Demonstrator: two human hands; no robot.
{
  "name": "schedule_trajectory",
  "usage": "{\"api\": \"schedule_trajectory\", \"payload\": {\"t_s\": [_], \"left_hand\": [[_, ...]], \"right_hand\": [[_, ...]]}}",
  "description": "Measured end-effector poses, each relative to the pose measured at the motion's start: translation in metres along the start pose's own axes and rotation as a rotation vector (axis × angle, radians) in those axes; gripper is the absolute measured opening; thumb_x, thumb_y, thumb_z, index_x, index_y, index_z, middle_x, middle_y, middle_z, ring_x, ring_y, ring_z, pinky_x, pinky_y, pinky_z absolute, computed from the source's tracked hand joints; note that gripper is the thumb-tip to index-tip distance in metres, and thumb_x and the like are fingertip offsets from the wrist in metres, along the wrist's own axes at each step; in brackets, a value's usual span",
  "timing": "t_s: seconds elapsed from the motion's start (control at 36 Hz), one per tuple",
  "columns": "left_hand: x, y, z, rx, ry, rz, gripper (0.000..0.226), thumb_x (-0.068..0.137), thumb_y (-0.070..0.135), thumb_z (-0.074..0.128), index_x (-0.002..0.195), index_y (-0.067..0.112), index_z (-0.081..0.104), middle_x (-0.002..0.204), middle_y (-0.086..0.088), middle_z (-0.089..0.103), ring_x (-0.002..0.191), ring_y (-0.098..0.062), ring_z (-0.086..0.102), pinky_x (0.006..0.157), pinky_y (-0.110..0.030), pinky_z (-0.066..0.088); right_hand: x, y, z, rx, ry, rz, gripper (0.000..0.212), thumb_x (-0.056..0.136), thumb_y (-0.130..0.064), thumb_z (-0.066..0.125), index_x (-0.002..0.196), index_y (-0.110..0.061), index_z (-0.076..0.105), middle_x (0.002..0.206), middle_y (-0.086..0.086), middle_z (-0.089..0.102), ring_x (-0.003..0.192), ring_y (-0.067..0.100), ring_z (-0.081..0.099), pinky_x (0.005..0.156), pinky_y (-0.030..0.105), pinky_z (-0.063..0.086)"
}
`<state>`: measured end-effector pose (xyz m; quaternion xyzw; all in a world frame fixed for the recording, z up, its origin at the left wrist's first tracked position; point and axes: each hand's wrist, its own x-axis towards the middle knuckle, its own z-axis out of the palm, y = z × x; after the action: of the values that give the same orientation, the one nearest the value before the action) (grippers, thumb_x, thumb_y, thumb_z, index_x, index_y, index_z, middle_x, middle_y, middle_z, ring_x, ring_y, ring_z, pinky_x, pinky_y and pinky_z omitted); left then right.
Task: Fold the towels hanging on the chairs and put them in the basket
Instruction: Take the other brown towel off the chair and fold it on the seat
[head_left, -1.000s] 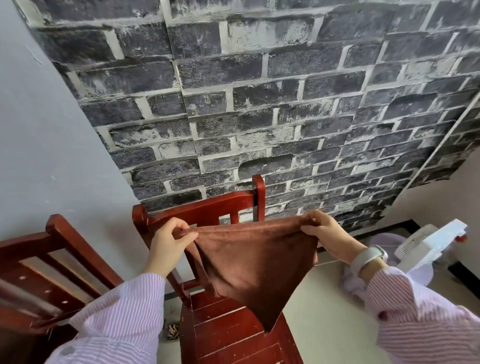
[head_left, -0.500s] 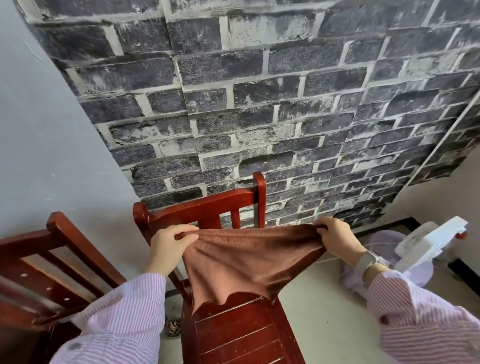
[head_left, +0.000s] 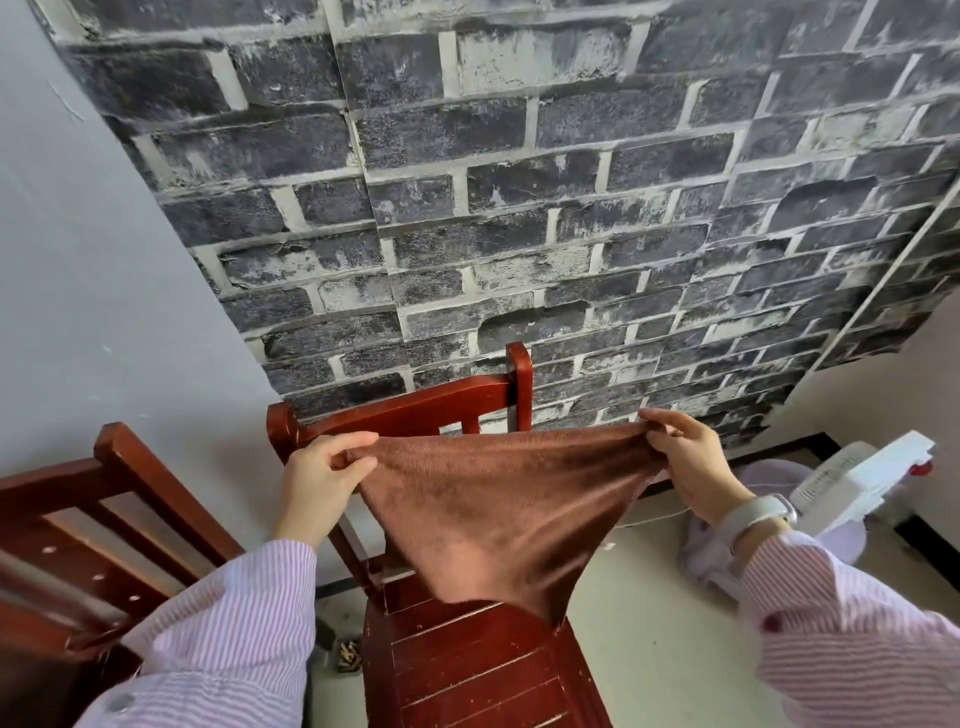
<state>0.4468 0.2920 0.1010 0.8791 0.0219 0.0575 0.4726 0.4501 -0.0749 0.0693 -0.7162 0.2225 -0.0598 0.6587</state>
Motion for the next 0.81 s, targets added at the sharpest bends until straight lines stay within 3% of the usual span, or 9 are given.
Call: {"api": "schedule_trajectory", "payload": {"t_s": [0.14, 0.28, 0.39, 0.47, 0.53, 0.58, 0.64, 0.75, 0.81], "left_hand": [[0.004, -0.005, -0.007, 0.023, -0.059, -0.045, 0.029, 0.077, 0.004, 0.070, 0.101, 0.020, 0.070, 0.102, 0.001, 0.066, 0.099, -0.015, 0.060, 0.096, -0.035, 0.046], [-0.001, -0.008, -0.011, 0.012, -0.099, -0.112, 0.027, 0.078, 0.004, 0.069, 0.101, 0.017, 0.070, 0.103, -0.001, 0.068, 0.101, -0.015, 0.061, 0.096, -0.034, 0.047], [-0.002, -0.008, -0.009, 0.046, -0.086, -0.121, 0.024, 0.082, 0.006, 0.065, 0.103, 0.015, 0.070, 0.102, 0.000, 0.064, 0.100, -0.015, 0.056, 0.092, -0.028, 0.044], [-0.001, -0.013, -0.009, 0.043, -0.050, -0.134, 0.022, 0.083, 0.007, 0.063, 0.102, 0.016, 0.070, 0.104, -0.001, 0.064, 0.100, -0.018, 0.058, 0.092, -0.033, 0.048], [0.000, -0.017, -0.009, 0.034, -0.027, -0.142, 0.021, 0.083, 0.010, 0.064, 0.100, 0.021, 0.071, 0.104, 0.000, 0.066, 0.099, -0.019, 0.060, 0.092, -0.040, 0.050], [0.001, -0.018, -0.009, 0.013, -0.004, -0.148, 0.020, 0.083, 0.010, 0.064, 0.097, 0.023, 0.071, 0.102, 0.001, 0.068, 0.097, -0.017, 0.061, 0.091, -0.040, 0.051], [0.001, -0.017, -0.009, -0.005, 0.004, -0.155, 0.021, 0.082, 0.008, 0.064, 0.097, 0.021, 0.071, 0.102, -0.001, 0.068, 0.095, -0.017, 0.062, 0.091, -0.037, 0.050], [0.002, -0.019, -0.010, 0.041, -0.061, -0.148, 0.026, 0.080, 0.006, 0.066, 0.102, 0.020, 0.070, 0.102, -0.004, 0.066, 0.092, -0.020, 0.062, 0.088, -0.033, 0.050], [0.003, -0.021, -0.012, 0.105, -0.115, -0.143, 0.029, 0.080, 0.007, 0.067, 0.105, 0.021, 0.069, 0.103, -0.004, 0.062, 0.093, -0.021, 0.061, 0.089, -0.034, 0.049]], "right_hand": [[0.000, 0.000, -0.001, -0.248, 0.009, -0.112, 0.043, 0.085, 0.005, 0.049, 0.065, -0.028, 0.068, 0.085, 0.009, 0.063, 0.074, 0.021, 0.052, 0.065, 0.029, 0.040], [-0.003, 0.004, 0.001, -0.702, -0.060, -0.147, 0.024, 0.092, -0.006, 0.042, 0.095, -0.017, 0.063, 0.094, 0.009, 0.061, 0.086, 0.025, 0.054, 0.073, 0.029, 0.040], [-0.001, 0.004, 0.005, -0.834, -0.178, -0.121, 0.014, 0.092, -0.013, 0.047, 0.093, -0.024, 0.055, 0.082, 0.006, 0.061, 0.079, 0.029, 0.060, 0.071, 0.035, 0.049], [-0.001, -0.002, 0.009, -0.696, -0.266, -0.016, 0.006, 0.089, -0.010, 0.055, 0.089, -0.017, 0.055, 0.079, 0.007, 0.058, 0.070, 0.021, 0.055, 0.054, 0.027, 0.044], [-0.006, -0.008, 0.008, -0.413, -0.377, 0.199, 0.002, 0.088, -0.009, 0.057, 0.089, -0.009, 0.058, 0.083, 0.011, 0.059, 0.070, 0.021, 0.057, 0.049, 0.024, 0.050], [-0.009, -0.010, 0.003, -0.083, -0.533, 0.400, 0.012, 0.087, -0.006, 0.056, 0.098, -0.001, 0.058, 0.082, 0.013, 0.059, 0.067, 0.021, 0.058, 0.050, 0.026, 0.053], [-0.010, -0.007, 0.000, -0.035, -0.624, 0.423, 0.023, 0.085, 0.002, 0.055, 0.108, 0.004, 0.054, 0.082, 0.013, 0.059, 0.065, 0.019, 0.058, 0.053, 0.025, 0.054], [-0.010, 0.000, 0.002, -0.496, -0.685, 0.225, 0.024, 0.081, 0.003, 0.061, 0.105, 0.006, 0.059, 0.087, 0.009, 0.060, 0.080, 0.021, 0.055, 0.074, 0.027, 0.049], [-0.010, 0.001, 0.005, -0.798, -0.713, 0.075, 0.019, 0.080, -0.003, 0.061, 0.097, 0.005, 0.063, 0.083, 0.008, 0.059, 0.078, 0.020, 0.051, 0.072, 0.028, 0.042]]}}
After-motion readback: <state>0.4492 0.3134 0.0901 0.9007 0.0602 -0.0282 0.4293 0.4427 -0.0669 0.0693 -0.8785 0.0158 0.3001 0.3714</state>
